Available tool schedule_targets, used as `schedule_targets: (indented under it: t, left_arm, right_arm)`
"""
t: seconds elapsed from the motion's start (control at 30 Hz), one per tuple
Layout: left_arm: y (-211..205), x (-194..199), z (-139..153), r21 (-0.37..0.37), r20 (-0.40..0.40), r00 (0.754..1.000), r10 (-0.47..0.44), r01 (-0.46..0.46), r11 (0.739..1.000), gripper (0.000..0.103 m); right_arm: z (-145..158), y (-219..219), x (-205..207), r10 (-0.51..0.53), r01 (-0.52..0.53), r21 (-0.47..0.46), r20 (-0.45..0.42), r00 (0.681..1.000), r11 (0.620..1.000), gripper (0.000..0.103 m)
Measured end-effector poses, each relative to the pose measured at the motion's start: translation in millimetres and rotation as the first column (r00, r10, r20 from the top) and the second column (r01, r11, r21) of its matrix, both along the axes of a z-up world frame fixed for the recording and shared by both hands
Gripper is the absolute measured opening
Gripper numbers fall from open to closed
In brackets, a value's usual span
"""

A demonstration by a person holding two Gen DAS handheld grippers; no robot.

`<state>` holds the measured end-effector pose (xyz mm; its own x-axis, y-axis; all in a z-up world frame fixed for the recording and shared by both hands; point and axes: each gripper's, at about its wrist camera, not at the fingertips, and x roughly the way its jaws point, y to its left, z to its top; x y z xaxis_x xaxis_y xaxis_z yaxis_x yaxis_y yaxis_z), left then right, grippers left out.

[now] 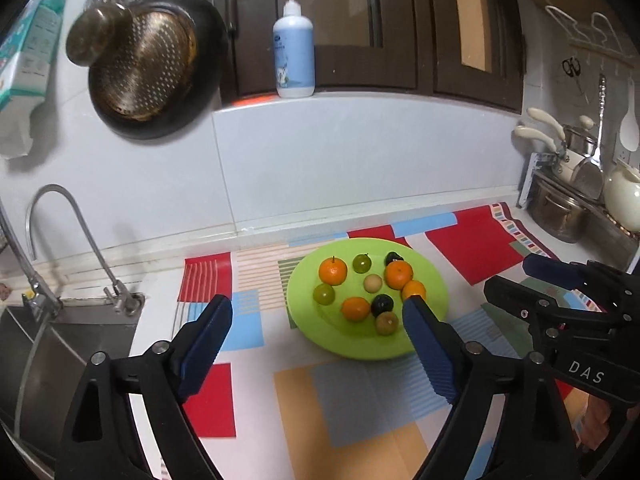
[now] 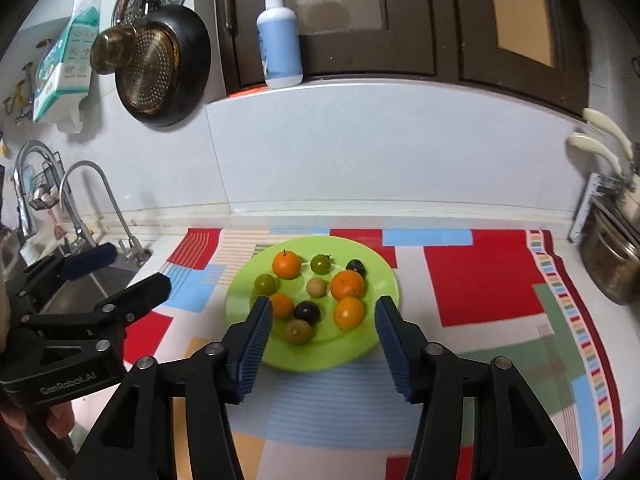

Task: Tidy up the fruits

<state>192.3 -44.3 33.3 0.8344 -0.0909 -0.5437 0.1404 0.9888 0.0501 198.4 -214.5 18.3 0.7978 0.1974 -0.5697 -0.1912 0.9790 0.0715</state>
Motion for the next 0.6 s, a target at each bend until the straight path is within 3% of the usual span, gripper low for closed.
schedule_targets:
  t: [0.6]
  left_arm:
    - [7.4,-83.3,12.8,0.005,0.036,0.998,0.058,-0.058,0.998,0.098]
  right_arm:
    - [10.3,0.6,-93.3,-0.014,0.014,-0.013,0.017,1.0,1.0,0.06]
